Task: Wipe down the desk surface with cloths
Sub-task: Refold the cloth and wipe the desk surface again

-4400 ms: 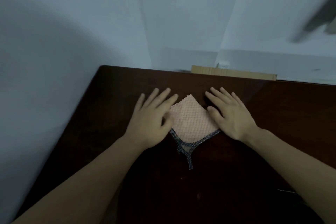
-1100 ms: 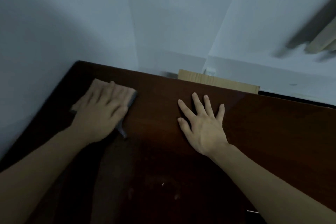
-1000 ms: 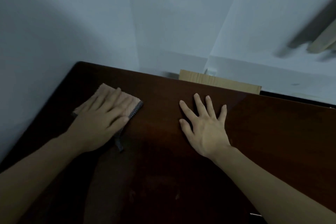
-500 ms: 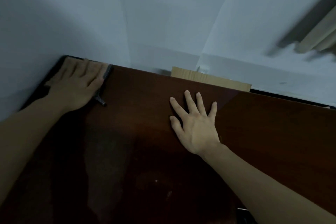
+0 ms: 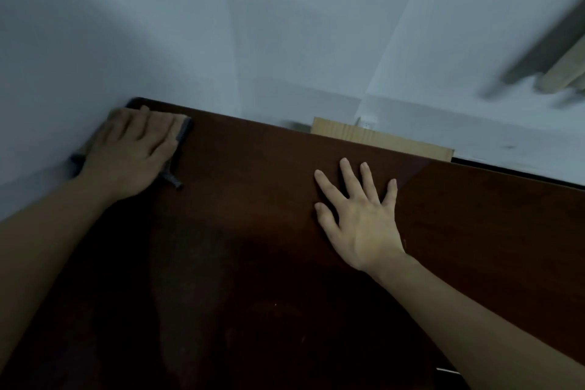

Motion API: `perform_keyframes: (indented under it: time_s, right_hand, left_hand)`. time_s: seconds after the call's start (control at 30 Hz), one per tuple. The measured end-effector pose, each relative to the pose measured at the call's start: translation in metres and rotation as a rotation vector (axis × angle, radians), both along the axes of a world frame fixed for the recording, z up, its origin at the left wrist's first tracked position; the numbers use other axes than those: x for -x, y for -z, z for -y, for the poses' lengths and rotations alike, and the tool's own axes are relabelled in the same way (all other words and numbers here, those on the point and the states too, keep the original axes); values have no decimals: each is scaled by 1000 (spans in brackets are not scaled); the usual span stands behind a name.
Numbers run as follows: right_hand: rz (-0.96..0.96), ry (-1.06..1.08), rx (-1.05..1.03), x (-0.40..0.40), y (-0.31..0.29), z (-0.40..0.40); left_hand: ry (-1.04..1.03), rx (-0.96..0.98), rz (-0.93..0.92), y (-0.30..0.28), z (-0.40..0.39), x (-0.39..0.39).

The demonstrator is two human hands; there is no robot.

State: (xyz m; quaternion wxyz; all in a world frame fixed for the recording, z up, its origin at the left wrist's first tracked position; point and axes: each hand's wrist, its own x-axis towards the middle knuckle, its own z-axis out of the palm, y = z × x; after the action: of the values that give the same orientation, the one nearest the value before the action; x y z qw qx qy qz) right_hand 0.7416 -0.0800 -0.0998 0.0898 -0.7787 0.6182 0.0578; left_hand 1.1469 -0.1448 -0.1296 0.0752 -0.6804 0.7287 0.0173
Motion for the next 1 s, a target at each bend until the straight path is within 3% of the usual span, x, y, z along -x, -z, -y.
perform_keyframes:
  time_s: [0.07, 0.23, 0.37, 0.6, 0.7, 0.87, 1.0]
  right_hand:
    - [0, 4, -6, 1, 0, 0]
    - [-2, 6, 1, 0, 0, -2]
    - [-2, 8, 8, 0, -1, -2]
    - [25, 10, 17, -1, -1, -2]
    - [37, 18, 11, -1, -2, -3]
    - [34, 14, 13, -1, -3, -4]
    - [42, 13, 12, -1, -2, -4]
  left_hand:
    - [-37, -18, -70, -12, -13, 23]
    - [243, 67, -68, -10, -88, 35]
    - [276, 107, -151, -14, -123, 21]
    - [-119, 30, -160, -10, -60, 19]
    - [-190, -31, -137, -11, -57, 40]
    - [301, 32, -111, -21, -137, 81]
    - [327, -29, -191, -21, -179, 51]
